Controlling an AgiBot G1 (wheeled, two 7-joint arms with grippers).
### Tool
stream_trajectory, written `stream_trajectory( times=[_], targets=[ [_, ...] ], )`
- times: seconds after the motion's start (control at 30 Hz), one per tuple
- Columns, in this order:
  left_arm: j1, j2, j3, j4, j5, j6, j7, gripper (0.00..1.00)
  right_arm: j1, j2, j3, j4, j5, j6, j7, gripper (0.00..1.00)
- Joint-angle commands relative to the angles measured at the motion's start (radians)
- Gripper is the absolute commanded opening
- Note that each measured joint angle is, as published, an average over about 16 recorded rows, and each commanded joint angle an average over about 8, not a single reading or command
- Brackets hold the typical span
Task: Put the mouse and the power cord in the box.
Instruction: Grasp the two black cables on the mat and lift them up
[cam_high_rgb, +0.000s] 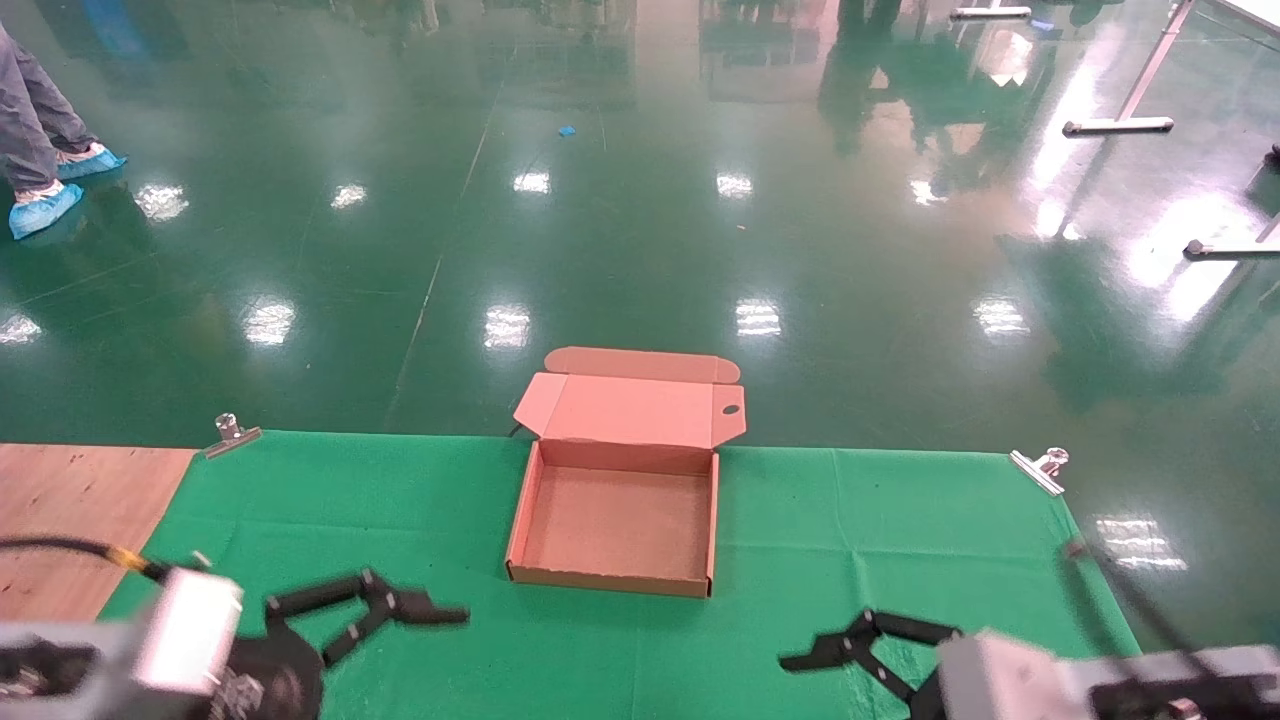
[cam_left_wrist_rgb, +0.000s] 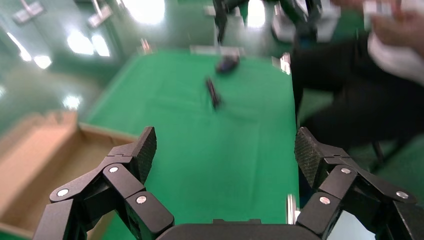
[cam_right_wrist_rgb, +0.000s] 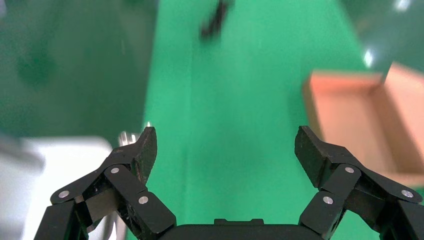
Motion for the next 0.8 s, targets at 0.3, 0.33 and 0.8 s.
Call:
stream_trajectory(
  times=[0.3, 0.33, 0.8],
  targets=[
    [-0.121, 0.054, 0.154, 0.178, 0.321, -0.004, 0.184, 1.0, 0.12, -0.086, -0.17, 0.011, -0.424, -0.007, -0.008, 1.0],
    [-0.136, 0.06, 0.168, 0.202, 0.355, -0.009, 0.202, 1.0, 0.129, -0.098, -0.185, 0.009, -0.458, -0.007, -0.009, 1.0],
    [-0.302, 0.166, 0.319, 0.549, 0.734, -0.18, 0.441, 1.0, 0.185, -0.238, -0.337, -0.108, -0.801, 0.047, -0.083, 1.0]
  ],
)
